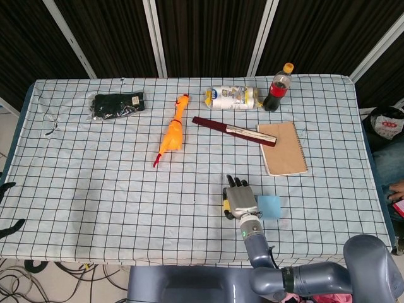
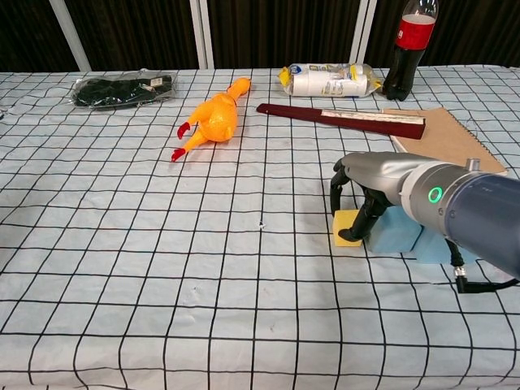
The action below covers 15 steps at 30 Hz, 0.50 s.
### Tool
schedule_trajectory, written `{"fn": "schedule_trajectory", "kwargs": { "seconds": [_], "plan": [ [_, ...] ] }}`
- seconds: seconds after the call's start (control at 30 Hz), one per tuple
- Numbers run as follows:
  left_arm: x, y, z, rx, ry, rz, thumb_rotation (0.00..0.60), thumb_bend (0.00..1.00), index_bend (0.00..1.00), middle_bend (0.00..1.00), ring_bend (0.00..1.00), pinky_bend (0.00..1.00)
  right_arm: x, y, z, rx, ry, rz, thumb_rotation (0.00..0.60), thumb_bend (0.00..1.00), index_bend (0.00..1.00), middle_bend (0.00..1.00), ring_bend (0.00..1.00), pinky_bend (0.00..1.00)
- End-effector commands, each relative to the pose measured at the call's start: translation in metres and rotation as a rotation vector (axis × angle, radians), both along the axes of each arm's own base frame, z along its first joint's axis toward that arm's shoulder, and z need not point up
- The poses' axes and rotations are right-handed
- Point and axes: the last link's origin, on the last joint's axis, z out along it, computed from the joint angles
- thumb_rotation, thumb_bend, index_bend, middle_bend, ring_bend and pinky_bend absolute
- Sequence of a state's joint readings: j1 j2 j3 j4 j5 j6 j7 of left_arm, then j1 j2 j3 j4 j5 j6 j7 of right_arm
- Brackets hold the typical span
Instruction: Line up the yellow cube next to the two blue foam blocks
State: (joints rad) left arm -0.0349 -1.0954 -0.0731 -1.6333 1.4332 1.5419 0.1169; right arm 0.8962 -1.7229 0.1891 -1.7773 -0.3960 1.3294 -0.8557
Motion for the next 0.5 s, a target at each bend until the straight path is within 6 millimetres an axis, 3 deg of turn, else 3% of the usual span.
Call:
{"fn": "schedule_trajectory", "kwargs": {
  "seconds": [0.03, 0.5],
  "plan": [
    [0.0, -0.0001, 0.0, 0.0, 0.0, 0.0, 0.6, 0.03, 0.23, 0.06, 0.0, 0.0, -0.0009, -0.0001, 0.0002, -0.001, 0.001, -0.003, 0.6, 0.3, 0.48, 0.0, 0.05, 0.1],
    [-0.0002, 0.0, 0.0, 0.002, 0.002, 0.003, 0.6, 0.03, 0.23, 0.06, 0.0, 0.0, -0.0041, 0.0012, 0.0042, 0.001, 0.009, -0.007, 0.6, 0.3, 0.48, 0.0, 0.05, 0.1]
  ]
}}
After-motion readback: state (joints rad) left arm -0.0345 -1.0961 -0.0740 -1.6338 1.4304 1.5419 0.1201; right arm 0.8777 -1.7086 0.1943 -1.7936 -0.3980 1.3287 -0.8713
